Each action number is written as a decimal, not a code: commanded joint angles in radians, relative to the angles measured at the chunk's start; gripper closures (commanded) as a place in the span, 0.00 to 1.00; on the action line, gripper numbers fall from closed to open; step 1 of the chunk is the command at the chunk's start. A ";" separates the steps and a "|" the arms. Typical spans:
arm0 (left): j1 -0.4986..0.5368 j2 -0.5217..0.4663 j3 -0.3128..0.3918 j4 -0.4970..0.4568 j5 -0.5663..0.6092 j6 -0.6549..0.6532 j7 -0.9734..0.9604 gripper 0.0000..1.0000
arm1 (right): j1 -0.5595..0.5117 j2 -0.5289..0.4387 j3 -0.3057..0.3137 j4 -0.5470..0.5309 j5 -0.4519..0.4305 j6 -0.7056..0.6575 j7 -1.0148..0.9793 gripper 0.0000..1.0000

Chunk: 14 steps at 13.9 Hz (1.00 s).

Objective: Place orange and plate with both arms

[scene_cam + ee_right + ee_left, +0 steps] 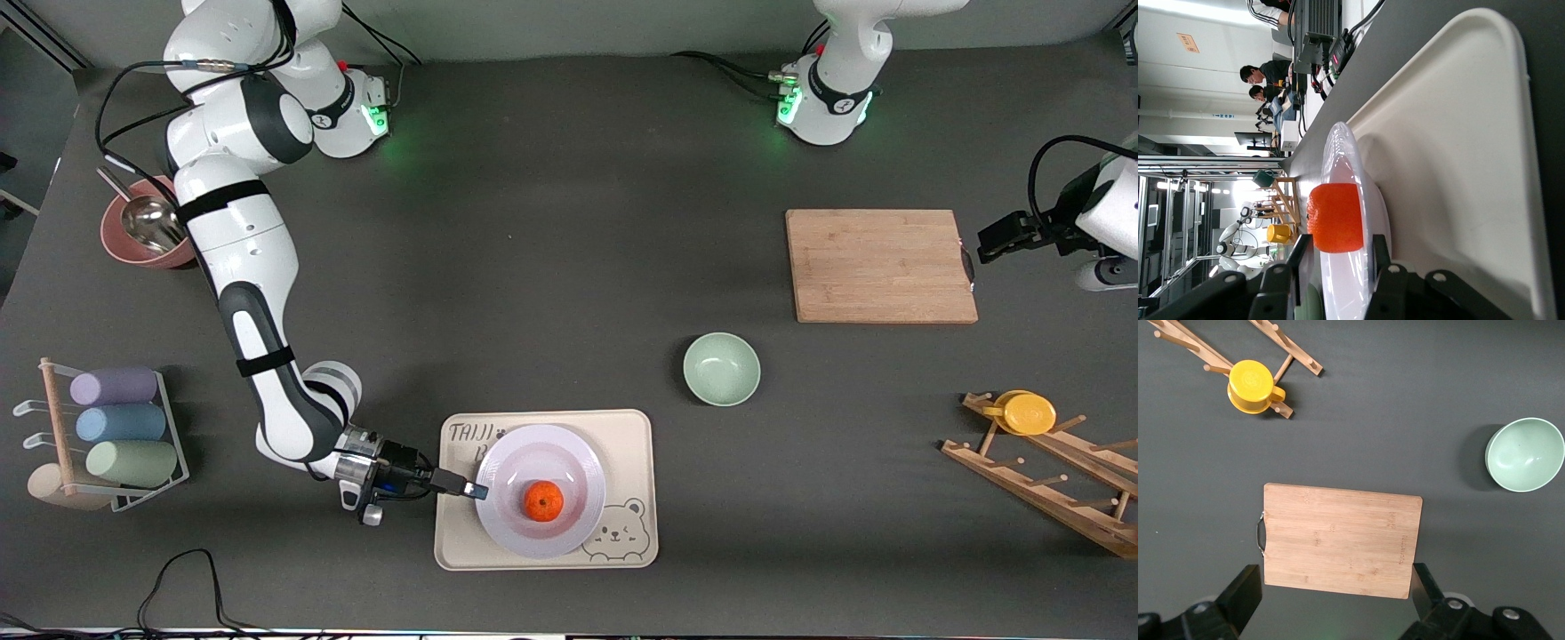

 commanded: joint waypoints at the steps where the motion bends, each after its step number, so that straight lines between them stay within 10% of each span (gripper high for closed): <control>1: 0.003 -0.010 0.000 -0.010 -0.007 0.012 0.013 0.00 | 0.000 -0.021 -0.010 -0.014 -0.039 0.012 0.035 0.55; 9: 0.003 -0.012 -0.002 -0.010 -0.007 0.012 0.015 0.00 | -0.018 -0.205 -0.058 -0.132 -0.242 0.008 0.272 0.55; 14: 0.007 -0.019 0.007 -0.005 -0.010 0.004 0.076 0.00 | -0.092 -0.470 -0.059 -0.354 -0.558 -0.041 0.458 0.44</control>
